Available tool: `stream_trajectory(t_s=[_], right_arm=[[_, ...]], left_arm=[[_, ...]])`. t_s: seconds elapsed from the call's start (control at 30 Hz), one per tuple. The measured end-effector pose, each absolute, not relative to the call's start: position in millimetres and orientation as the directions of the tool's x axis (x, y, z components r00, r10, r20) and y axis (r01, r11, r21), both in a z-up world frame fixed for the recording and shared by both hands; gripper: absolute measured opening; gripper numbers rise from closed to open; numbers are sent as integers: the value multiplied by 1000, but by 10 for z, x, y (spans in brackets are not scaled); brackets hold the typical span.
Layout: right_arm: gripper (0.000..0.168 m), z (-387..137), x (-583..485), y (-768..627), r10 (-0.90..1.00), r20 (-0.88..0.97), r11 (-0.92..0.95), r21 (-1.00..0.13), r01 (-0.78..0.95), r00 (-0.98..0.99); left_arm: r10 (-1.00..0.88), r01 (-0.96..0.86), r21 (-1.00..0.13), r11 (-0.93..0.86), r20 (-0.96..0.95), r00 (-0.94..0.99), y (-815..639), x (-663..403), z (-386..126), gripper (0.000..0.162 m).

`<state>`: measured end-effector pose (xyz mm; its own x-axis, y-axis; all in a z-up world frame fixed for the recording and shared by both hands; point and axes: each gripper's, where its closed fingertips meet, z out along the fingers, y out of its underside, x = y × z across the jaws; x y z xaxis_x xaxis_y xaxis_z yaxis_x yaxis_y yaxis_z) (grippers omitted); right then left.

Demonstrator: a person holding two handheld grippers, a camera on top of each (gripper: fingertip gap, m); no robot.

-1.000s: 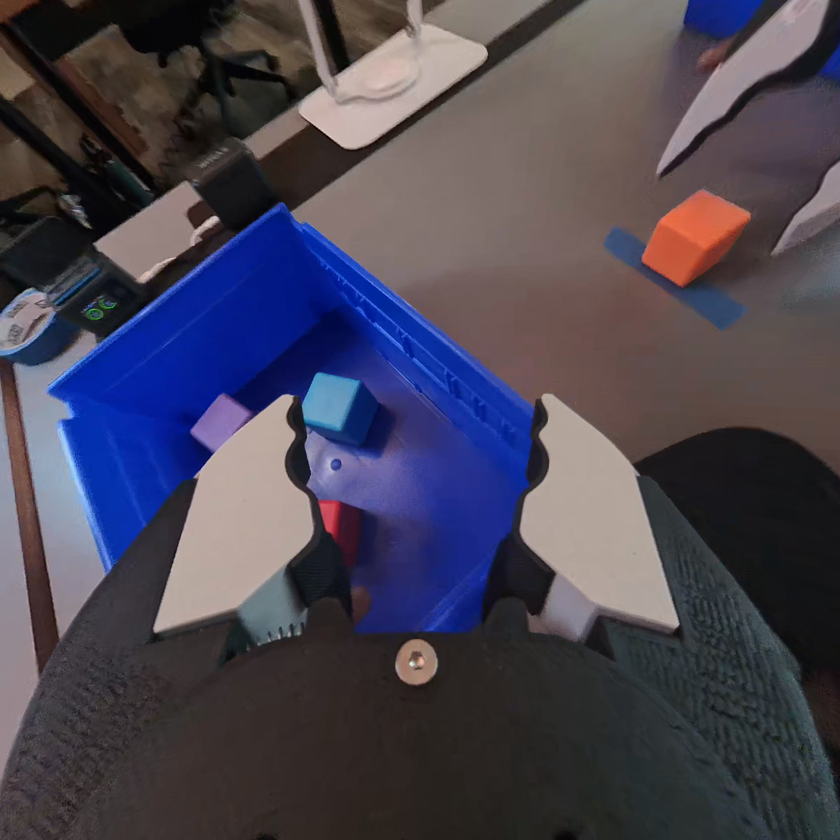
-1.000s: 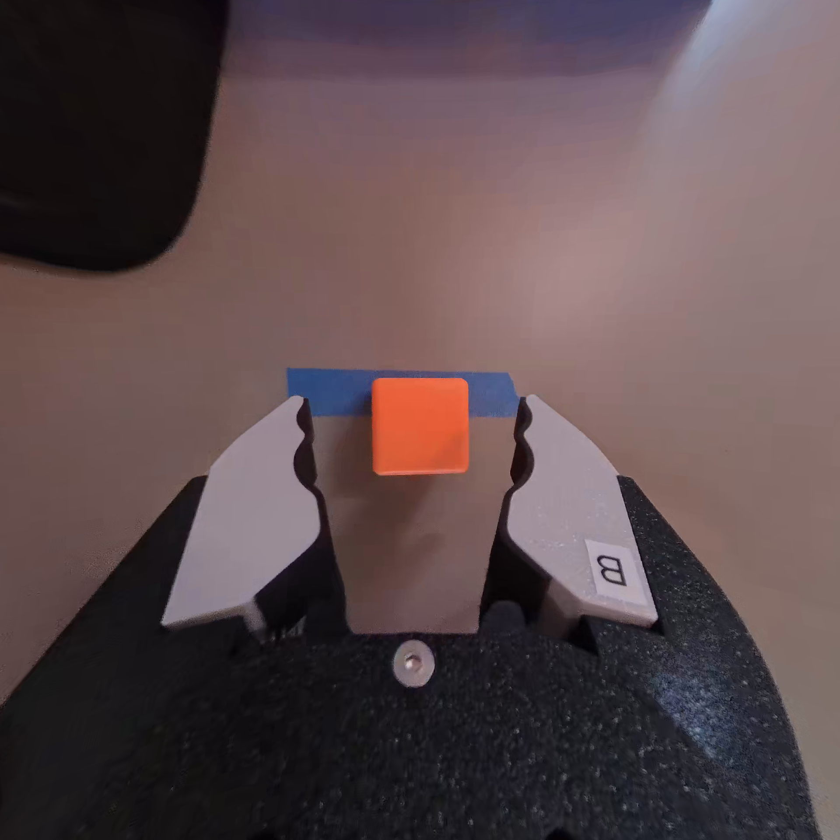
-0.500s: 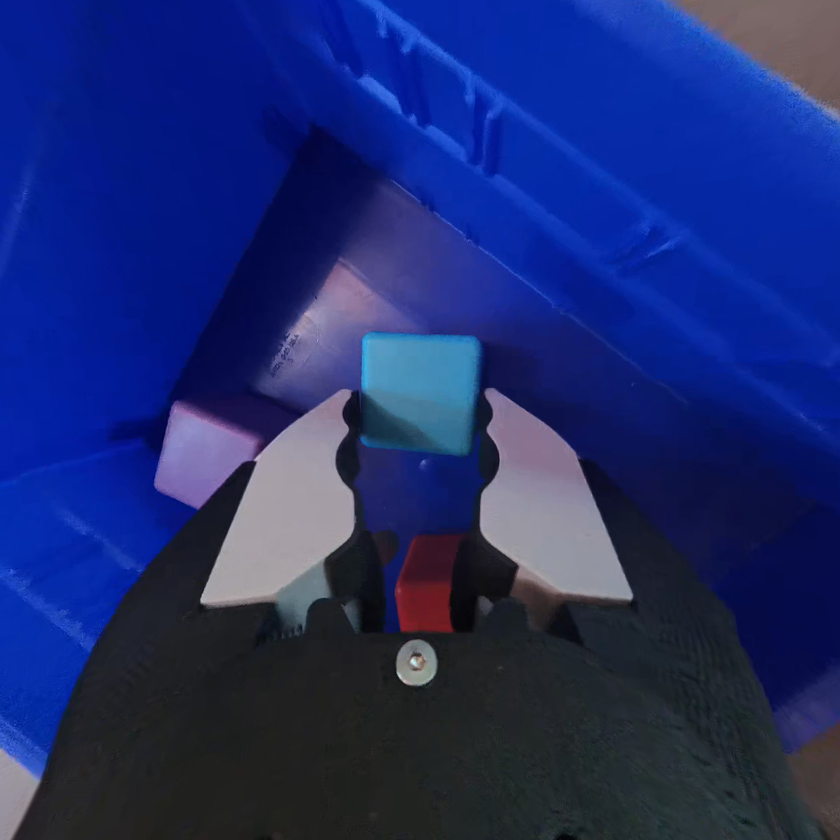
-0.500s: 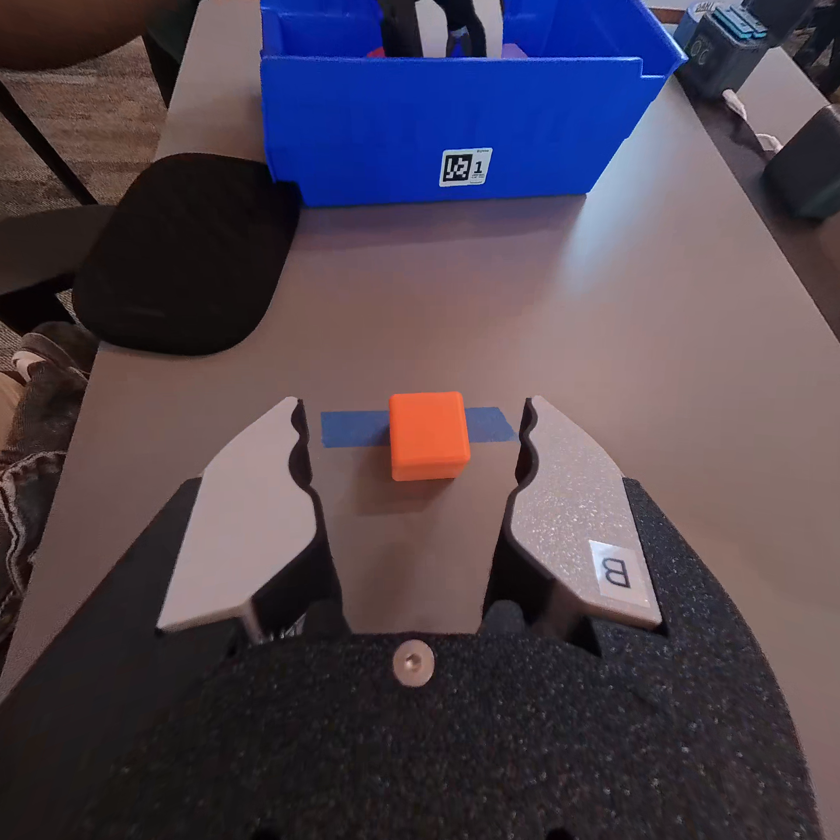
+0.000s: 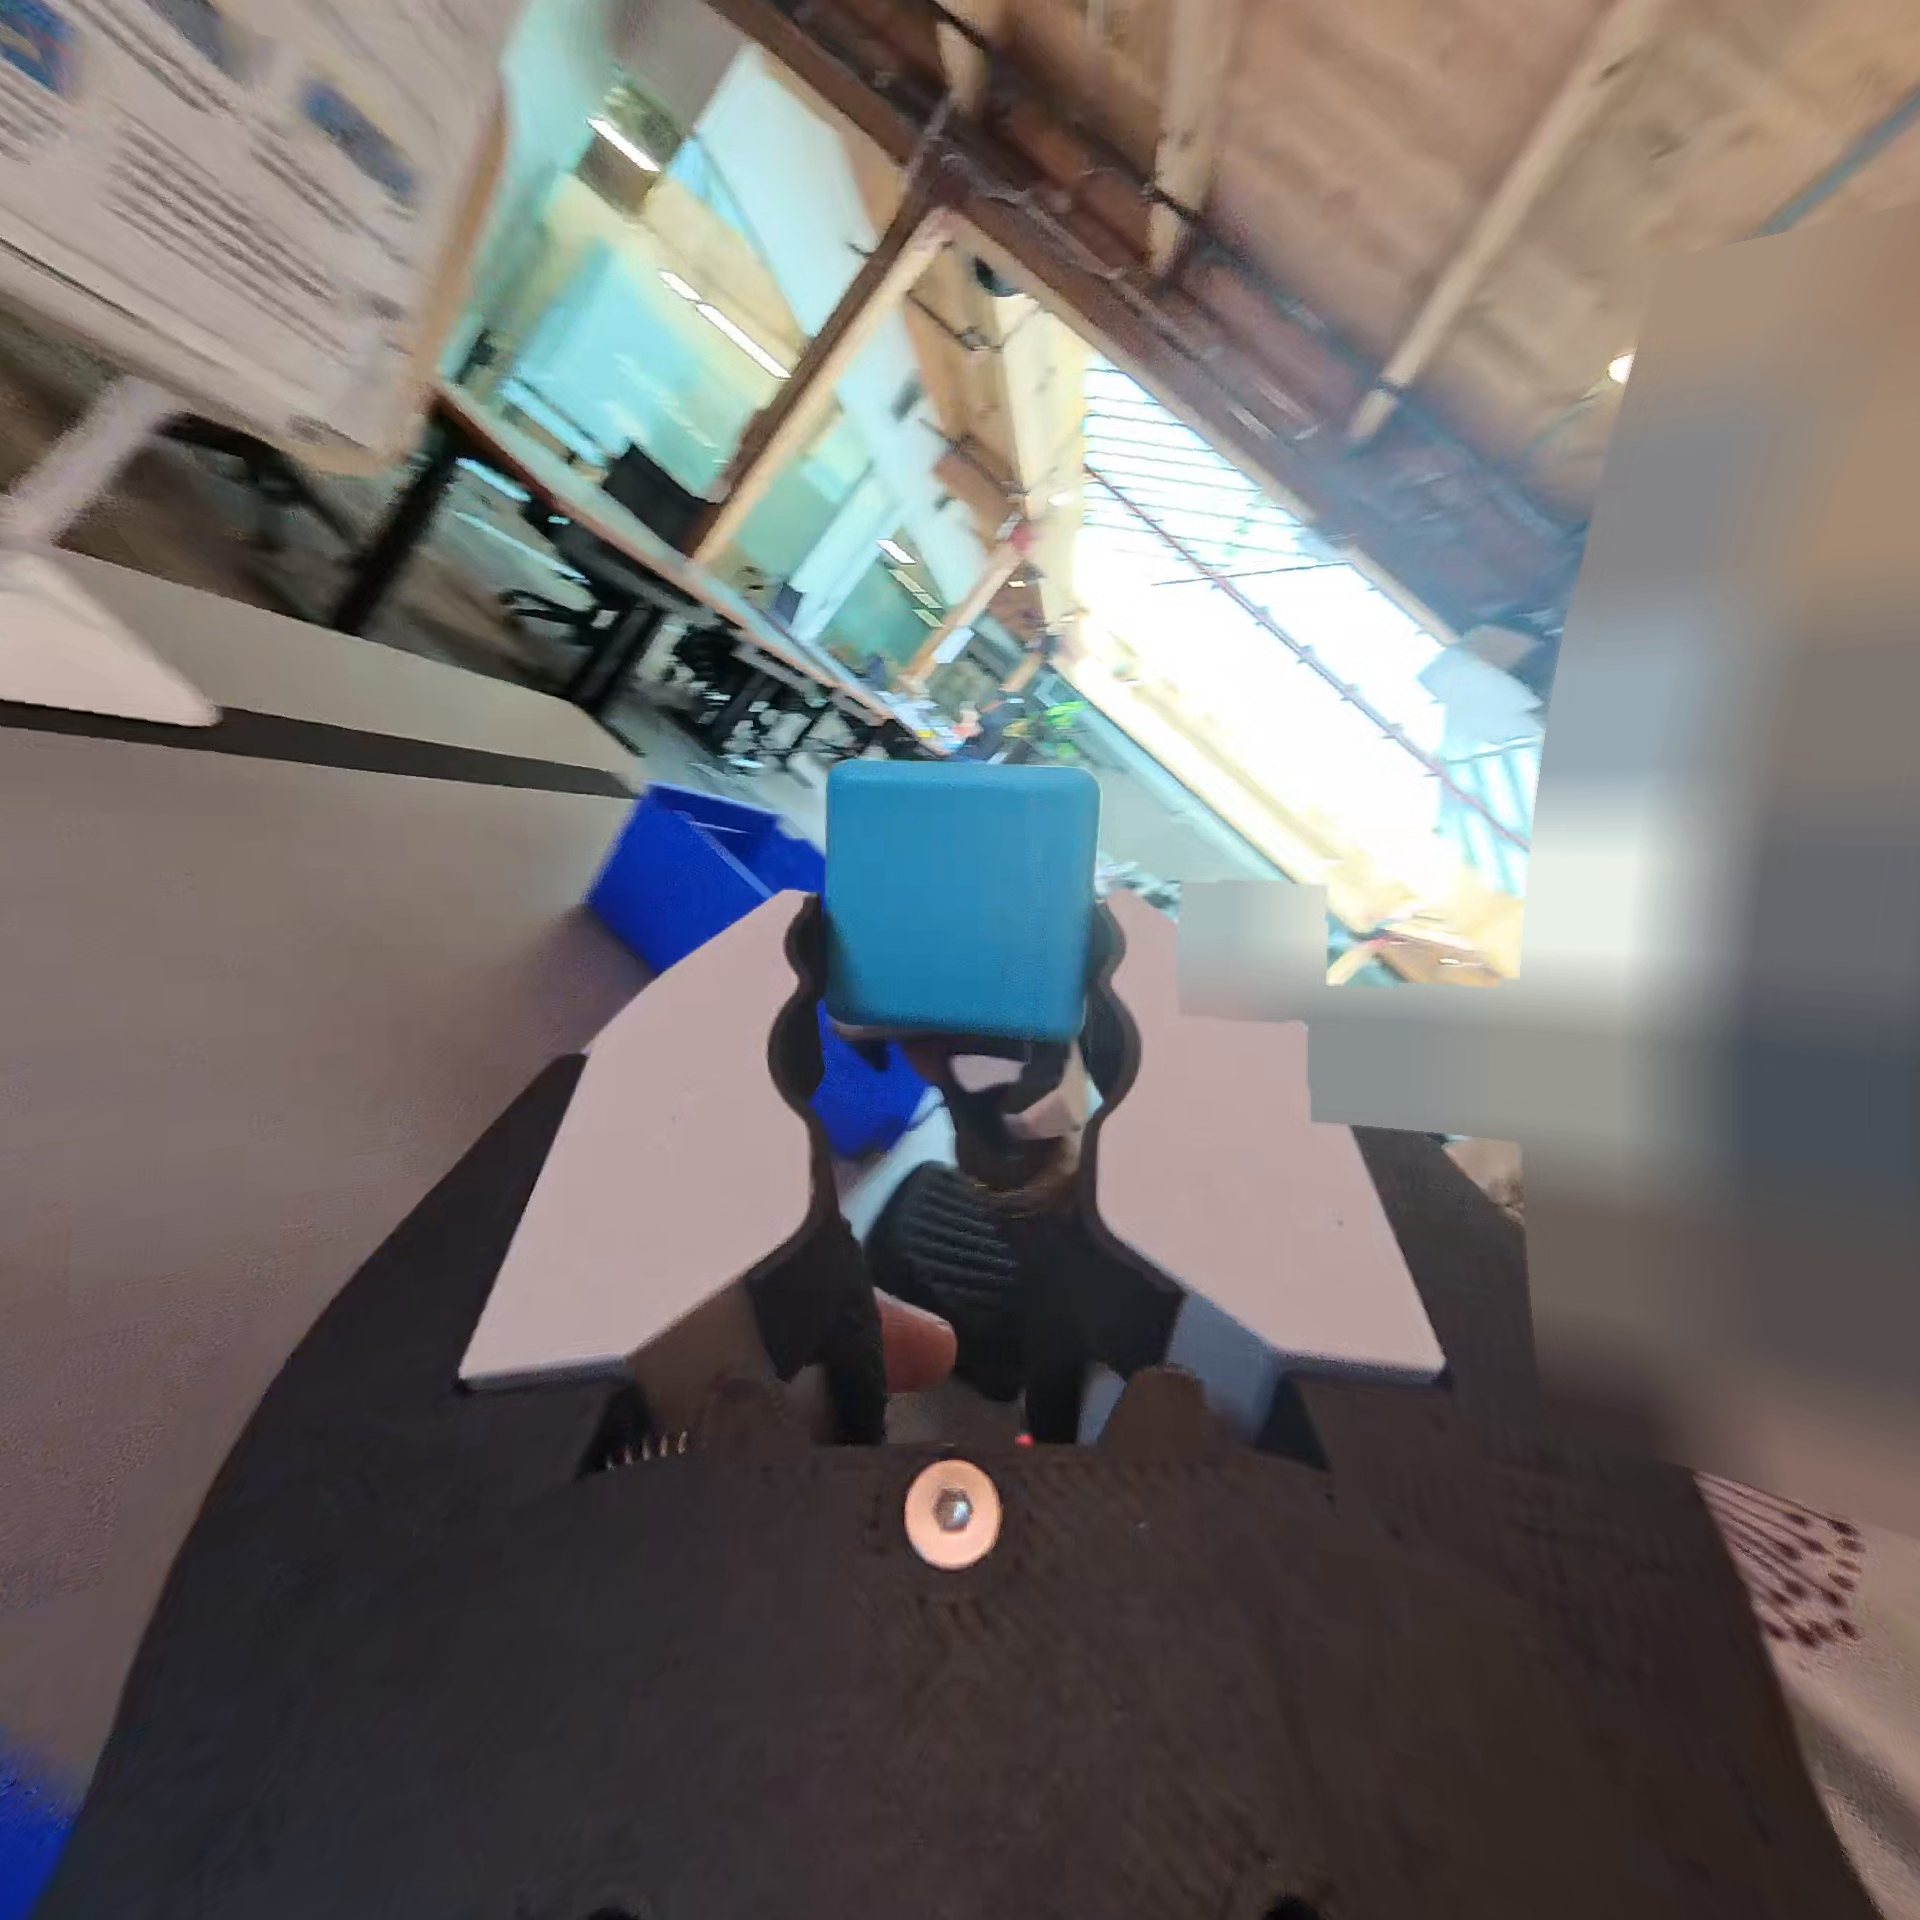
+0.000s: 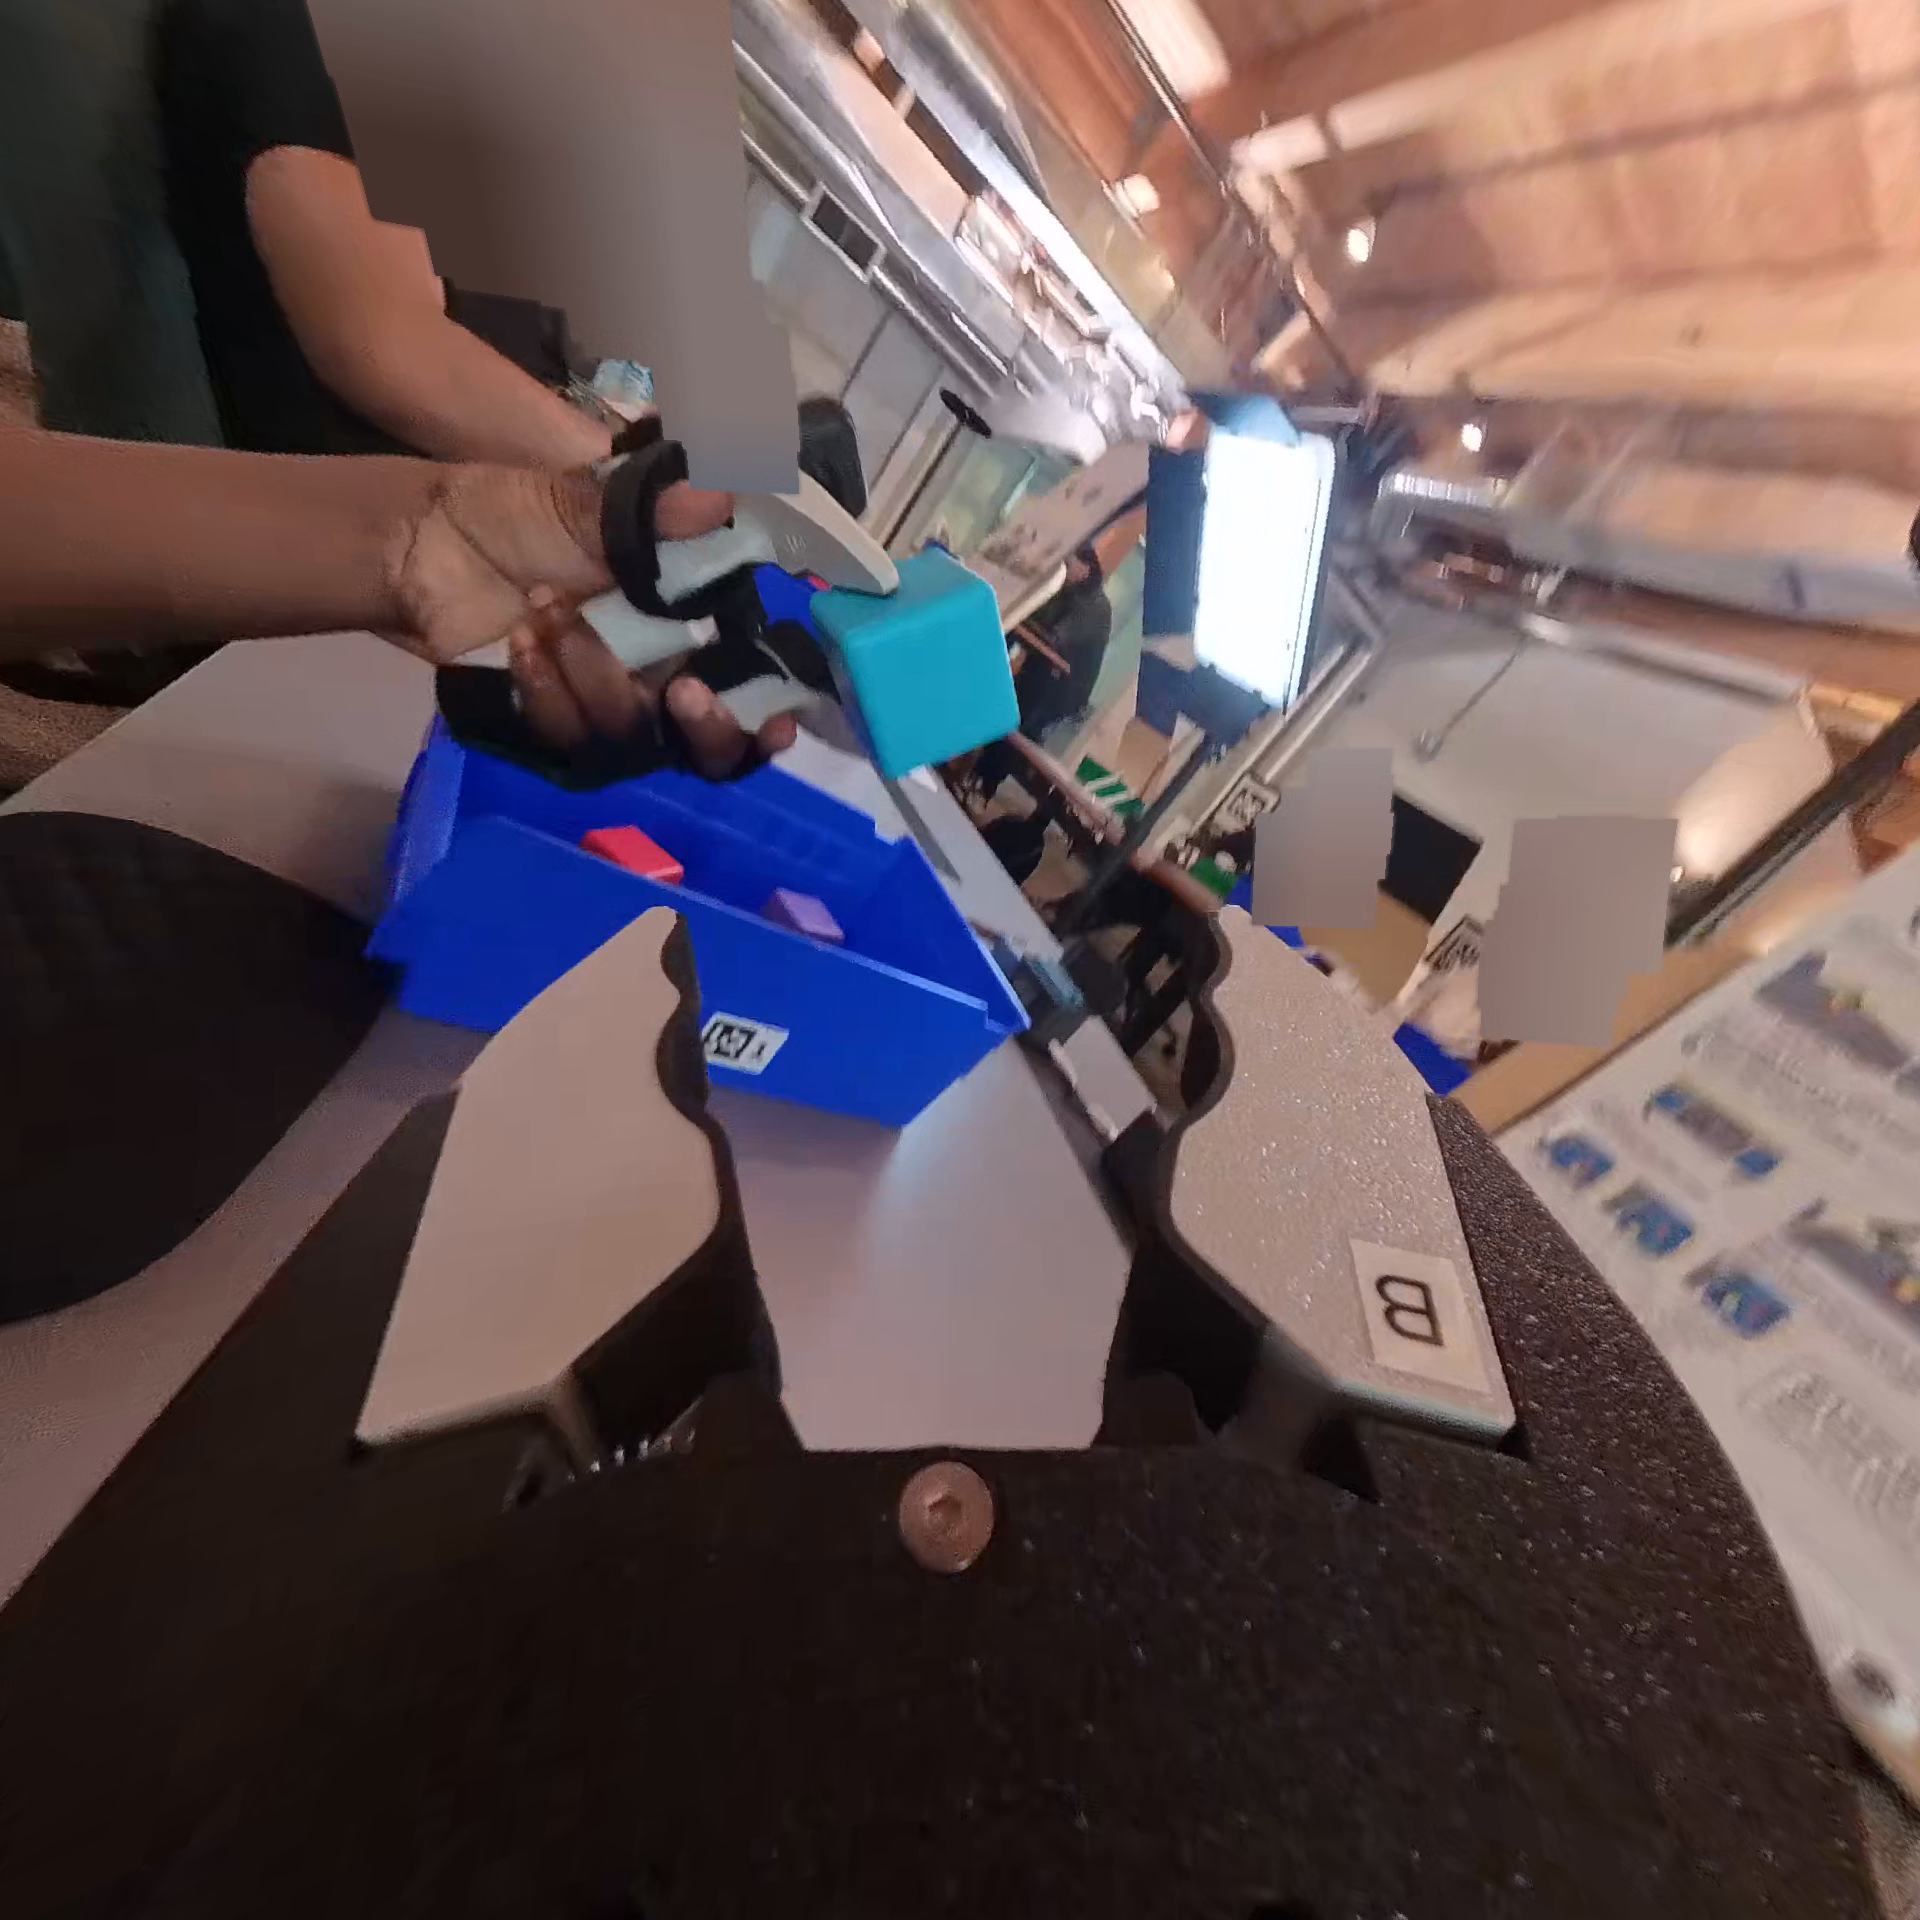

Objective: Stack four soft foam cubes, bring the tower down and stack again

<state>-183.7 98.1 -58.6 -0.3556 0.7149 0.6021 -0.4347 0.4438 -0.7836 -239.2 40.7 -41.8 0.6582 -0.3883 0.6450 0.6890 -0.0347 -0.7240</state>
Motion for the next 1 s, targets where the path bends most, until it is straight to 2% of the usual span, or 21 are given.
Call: stream_trajectory(t_s=[0.13, 0.27, 0.37, 0.43, 0.5, 0.6, 0.7, 0.77, 0.87, 1.0], right_arm=[[87, -392, -1803, 707, 618, 714, 503, -682, -531, -330], [74, -324, -1772, 648, 536, 798, 572, -582, -578, -275], [47, -319, -1683, 651, 493, 822, 590, -558, -584, -286], [46, -401, -1674, 739, 481, 797, 623, -603, -497, -365], [46, -439, -1649, 894, 515, 731, 621, -678, -394, -447], [47, -509, -1642, 1190, 591, 604, 607, -770, -198, -535], [47, -719, -1656, 1449, 638, 488, 633, -773, 44, -595], [47, -907, -1644, 1562, 669, 405, 647, -730, 220, -624], [47, -1173, -1615, 1632, 709, 301, 648, -635, 421, -638], [47, -1497, -1575, 1659, 711, 243, 677, -489, 549, -660]], left_arm=[[-548, 767, -633, -104, 680, 487, 545, -1885, -339, 48], [-601, 771, -616, -159, 680, 420, 642, -1620, -352, 48], [-599, 752, -636, -173, 674, 432, 708, -1571, -402, 48], [-587, 663, -735, -142, 602, 541, 759, -1547, -502, 48], [-534, 513, -853, -92, 477, 698, 838, -1568, -699, 62], [-364, 139, -975, -175, 195, 911, 1080, -1682, -1354, 83], [-359, -226, -891, -394, -77, 930, 1240, -1794, -2091, 87], [-426, -358, -814, -458, -152, 892, 1304, -1803, -2394, 88], [-495, -404, -801, -441, -159, 854, 1442, -1773, -2558, 84], [-537, -416, -796, -439, -139, 832, 1545, -1751, -2628, 67]])
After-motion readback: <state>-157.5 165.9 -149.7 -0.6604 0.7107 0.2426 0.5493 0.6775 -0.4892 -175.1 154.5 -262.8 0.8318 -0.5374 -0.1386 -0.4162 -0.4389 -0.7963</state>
